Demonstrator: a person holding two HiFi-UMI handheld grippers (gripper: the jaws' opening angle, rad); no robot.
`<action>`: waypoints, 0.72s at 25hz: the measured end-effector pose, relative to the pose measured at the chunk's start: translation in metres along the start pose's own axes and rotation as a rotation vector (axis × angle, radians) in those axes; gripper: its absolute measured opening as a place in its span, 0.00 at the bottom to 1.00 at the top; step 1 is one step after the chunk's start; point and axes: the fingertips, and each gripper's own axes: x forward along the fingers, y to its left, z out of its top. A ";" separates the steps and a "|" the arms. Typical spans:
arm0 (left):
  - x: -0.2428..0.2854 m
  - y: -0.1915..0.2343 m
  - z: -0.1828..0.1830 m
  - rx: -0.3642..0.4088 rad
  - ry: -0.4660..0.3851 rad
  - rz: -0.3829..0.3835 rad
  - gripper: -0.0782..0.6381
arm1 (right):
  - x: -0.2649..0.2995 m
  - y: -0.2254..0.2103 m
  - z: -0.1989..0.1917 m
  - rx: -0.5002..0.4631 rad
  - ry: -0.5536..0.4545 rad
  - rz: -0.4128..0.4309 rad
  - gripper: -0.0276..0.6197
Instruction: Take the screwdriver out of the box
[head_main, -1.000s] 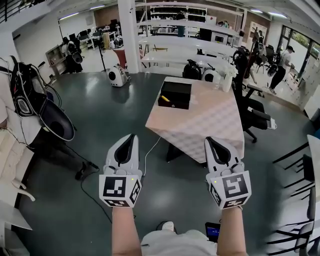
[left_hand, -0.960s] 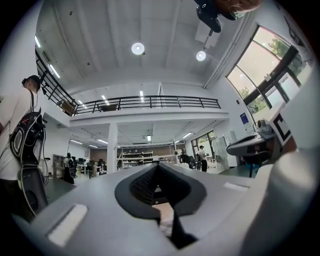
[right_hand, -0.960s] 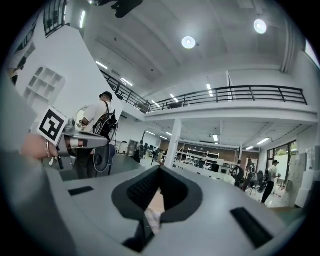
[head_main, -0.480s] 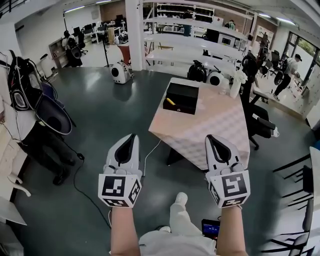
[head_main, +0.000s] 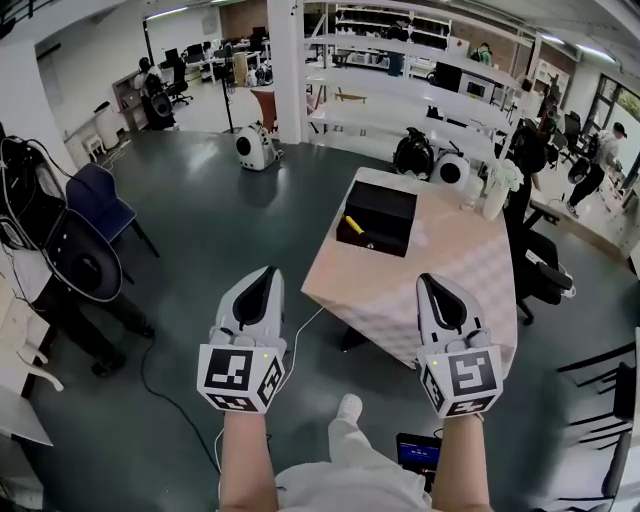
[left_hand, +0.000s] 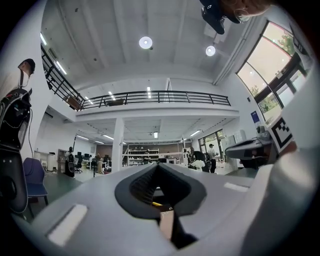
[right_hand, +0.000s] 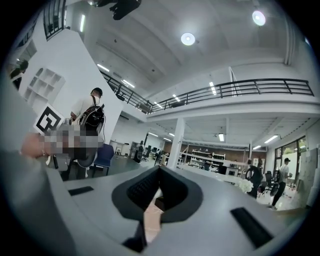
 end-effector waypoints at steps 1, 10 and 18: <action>0.014 0.004 -0.002 0.003 0.003 0.004 0.12 | 0.014 -0.007 -0.003 0.002 0.000 0.005 0.05; 0.143 0.043 -0.011 0.015 -0.003 0.056 0.12 | 0.137 -0.074 -0.025 0.012 -0.013 0.053 0.05; 0.233 0.076 -0.035 0.019 0.012 0.090 0.12 | 0.234 -0.113 -0.044 0.029 -0.029 0.083 0.05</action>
